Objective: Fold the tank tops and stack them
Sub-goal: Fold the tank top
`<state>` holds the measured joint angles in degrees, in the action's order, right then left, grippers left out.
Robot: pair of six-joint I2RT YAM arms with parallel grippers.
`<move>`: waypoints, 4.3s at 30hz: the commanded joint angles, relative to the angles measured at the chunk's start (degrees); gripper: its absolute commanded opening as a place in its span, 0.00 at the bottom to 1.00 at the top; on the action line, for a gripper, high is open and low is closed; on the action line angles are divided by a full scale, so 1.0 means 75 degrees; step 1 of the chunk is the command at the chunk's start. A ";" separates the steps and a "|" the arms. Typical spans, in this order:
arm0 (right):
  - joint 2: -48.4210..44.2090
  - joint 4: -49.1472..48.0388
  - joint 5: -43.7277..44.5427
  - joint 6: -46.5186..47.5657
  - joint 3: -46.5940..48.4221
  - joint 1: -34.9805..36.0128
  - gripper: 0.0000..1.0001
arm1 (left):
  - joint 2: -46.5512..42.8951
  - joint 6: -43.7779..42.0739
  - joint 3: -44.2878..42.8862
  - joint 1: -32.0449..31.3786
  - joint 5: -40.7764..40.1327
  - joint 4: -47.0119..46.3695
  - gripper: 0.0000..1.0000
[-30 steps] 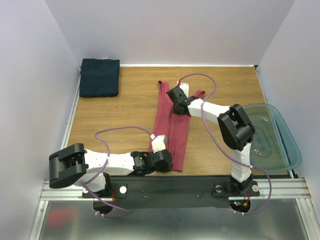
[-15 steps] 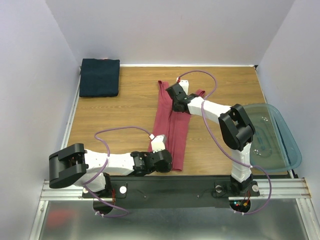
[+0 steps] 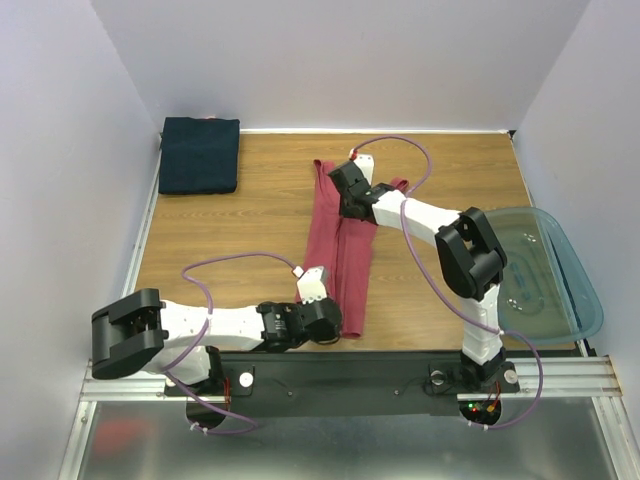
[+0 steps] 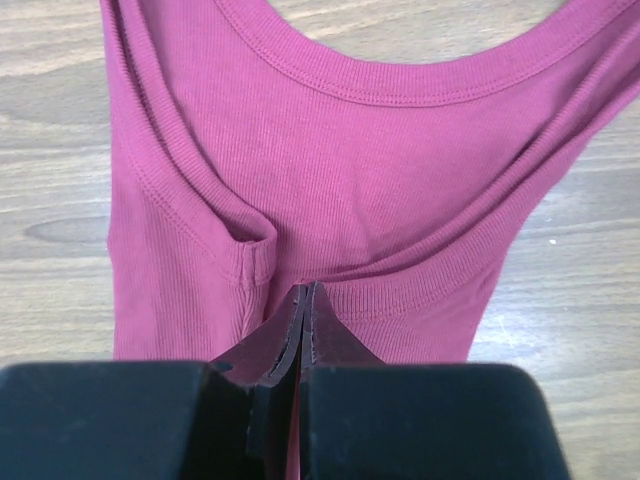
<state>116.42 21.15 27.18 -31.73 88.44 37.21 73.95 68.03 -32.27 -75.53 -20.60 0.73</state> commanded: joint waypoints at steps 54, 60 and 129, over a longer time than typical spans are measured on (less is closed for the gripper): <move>0.1013 -0.0230 -0.0014 -0.0294 0.0454 0.0031 0.00 | -0.2055 0.0317 0.0858 -0.0066 -0.0499 0.0969 0.38; 0.0673 -0.0230 -0.0330 -0.0176 0.0453 0.0031 0.30 | -0.2044 0.0106 0.0167 -0.0032 -0.1130 0.1694 0.38; 0.0895 -0.0230 -0.0167 0.0538 0.2152 -0.2771 0.00 | 0.4705 -0.4981 -0.4967 0.3367 0.2126 -0.0719 0.22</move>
<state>126.28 20.58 25.04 -28.73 99.74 15.49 108.20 30.89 -67.53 -49.52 -3.29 -4.27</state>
